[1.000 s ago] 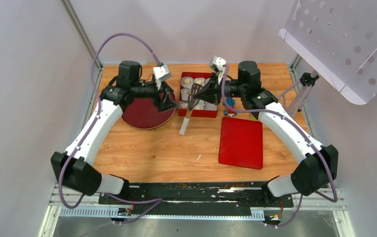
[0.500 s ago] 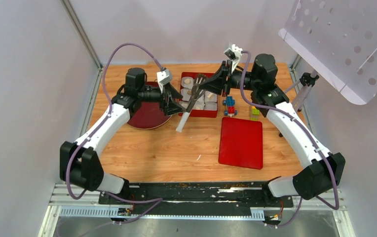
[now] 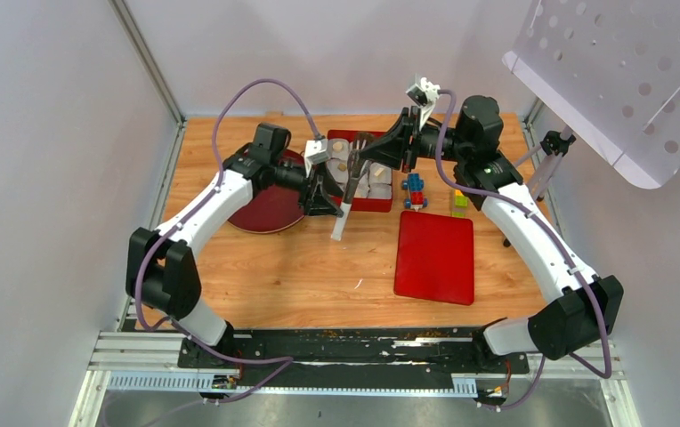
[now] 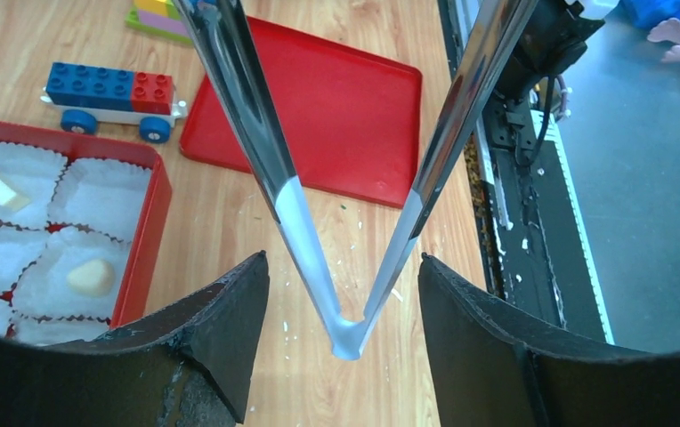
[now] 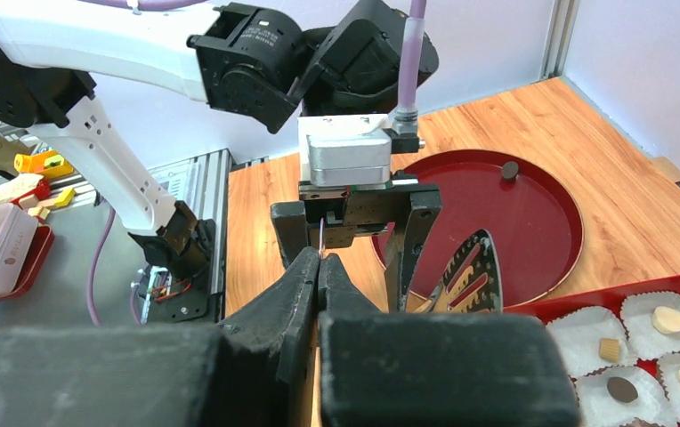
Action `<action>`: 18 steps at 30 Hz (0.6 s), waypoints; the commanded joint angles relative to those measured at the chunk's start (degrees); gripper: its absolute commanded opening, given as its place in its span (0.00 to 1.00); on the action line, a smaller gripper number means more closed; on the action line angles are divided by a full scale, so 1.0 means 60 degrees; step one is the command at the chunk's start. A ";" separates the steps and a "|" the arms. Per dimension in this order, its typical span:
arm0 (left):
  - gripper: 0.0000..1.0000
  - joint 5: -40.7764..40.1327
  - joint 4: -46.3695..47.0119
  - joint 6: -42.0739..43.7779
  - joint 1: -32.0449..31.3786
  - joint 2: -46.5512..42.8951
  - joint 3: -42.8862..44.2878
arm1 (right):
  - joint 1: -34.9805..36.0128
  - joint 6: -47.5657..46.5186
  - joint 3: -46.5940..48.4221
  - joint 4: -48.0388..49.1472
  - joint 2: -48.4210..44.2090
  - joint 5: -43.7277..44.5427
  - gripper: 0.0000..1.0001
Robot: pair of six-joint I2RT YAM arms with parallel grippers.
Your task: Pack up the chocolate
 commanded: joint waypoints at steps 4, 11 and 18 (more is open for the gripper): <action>0.64 0.0673 -0.5397 0.4544 -0.0163 0.1172 0.2140 | -0.0149 0.0185 0.0356 0.0727 -0.0225 -0.0068 0.00; 0.61 0.0340 -0.2304 0.2483 -0.0397 0.1410 0.1654 | -0.0143 0.0347 0.0356 0.0918 -0.0178 -0.0051 0.00; 0.62 0.0234 0.5680 -0.4511 -0.0434 0.0975 -0.0140 | -0.0192 0.0291 0.0127 0.0859 -0.0354 -0.0031 0.00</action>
